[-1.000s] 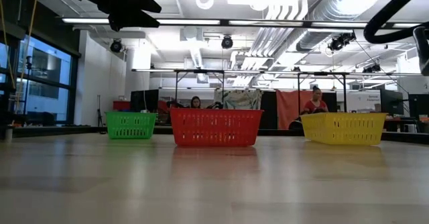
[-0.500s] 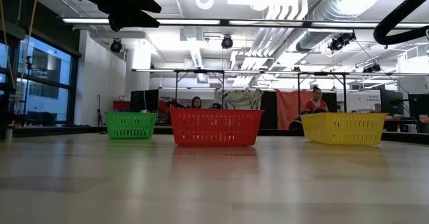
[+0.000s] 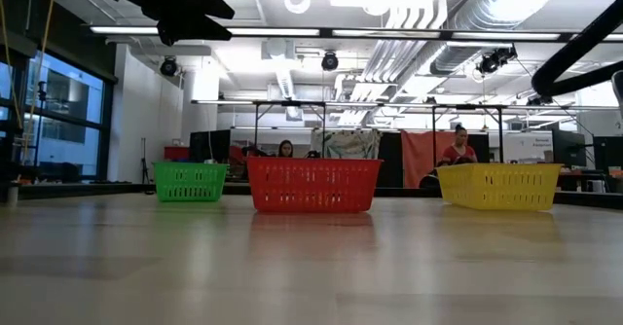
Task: Sort Halloween decoration
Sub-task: Put the black spider toy into the yellow bin
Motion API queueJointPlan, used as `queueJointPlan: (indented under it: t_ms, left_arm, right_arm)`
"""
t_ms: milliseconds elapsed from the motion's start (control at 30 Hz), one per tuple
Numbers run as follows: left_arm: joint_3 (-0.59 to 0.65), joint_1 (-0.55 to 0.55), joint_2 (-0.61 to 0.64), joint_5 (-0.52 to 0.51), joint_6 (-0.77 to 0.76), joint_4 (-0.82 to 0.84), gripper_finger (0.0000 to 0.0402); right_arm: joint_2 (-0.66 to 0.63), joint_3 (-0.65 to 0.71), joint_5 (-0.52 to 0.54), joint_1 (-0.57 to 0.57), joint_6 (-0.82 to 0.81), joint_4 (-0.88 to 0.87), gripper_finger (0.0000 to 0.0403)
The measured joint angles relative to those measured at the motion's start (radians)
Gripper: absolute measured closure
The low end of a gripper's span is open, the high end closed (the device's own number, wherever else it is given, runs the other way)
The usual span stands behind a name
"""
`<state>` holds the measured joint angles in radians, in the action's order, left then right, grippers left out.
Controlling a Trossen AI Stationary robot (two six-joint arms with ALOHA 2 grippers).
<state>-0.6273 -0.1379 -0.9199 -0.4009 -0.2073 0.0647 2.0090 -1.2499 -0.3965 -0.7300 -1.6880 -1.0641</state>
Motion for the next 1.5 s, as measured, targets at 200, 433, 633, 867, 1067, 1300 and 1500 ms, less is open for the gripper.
queueJointPlan:
  t_ms: [200, 433, 633, 867, 1067, 1300, 1500]
  left_arm:
    - [0.0, 0.0, 0.0, -0.001, 0.0, 0.001, 0.0163]
    - [0.0, 0.0, 0.0, -0.002, 0.001, 0.002, 0.0163]
    - [0.0, 0.0, 0.0, -0.004, 0.001, 0.024, 0.0163]
    - [0.0, 0.0, 0.0, -0.004, 0.001, 0.019, 0.0163]
    - [0.0, 0.0, 0.0, -0.004, 0.002, 0.015, 0.0163]
    - [0.0, 0.018, 0.0, -0.004, 0.002, 0.012, 0.0163]
    - [0.0, 0.035, 0.0, -0.004, 0.0, -0.032, 0.0163]
  right_arm:
    - [0.002, 0.0, 0.0, 0.0, 0.031, -0.007, 0.0263]
    - [0.005, 0.003, 0.004, -0.002, 0.031, -0.008, 0.0344]
    - [0.006, 0.005, 0.0, -0.003, 0.032, -0.023, 0.0382]
    - [-0.004, -0.015, 0.055, -0.003, 0.056, -0.051, 0.0401]
    - [-0.053, -0.047, 0.16, 0.003, 0.127, -0.111, 0.0402]
    - [-0.191, -0.052, 0.385, 0.027, 0.339, -0.132, 0.0403]
    - [-0.38, 0.012, 0.612, 0.077, 0.61, -0.011, 0.0403]
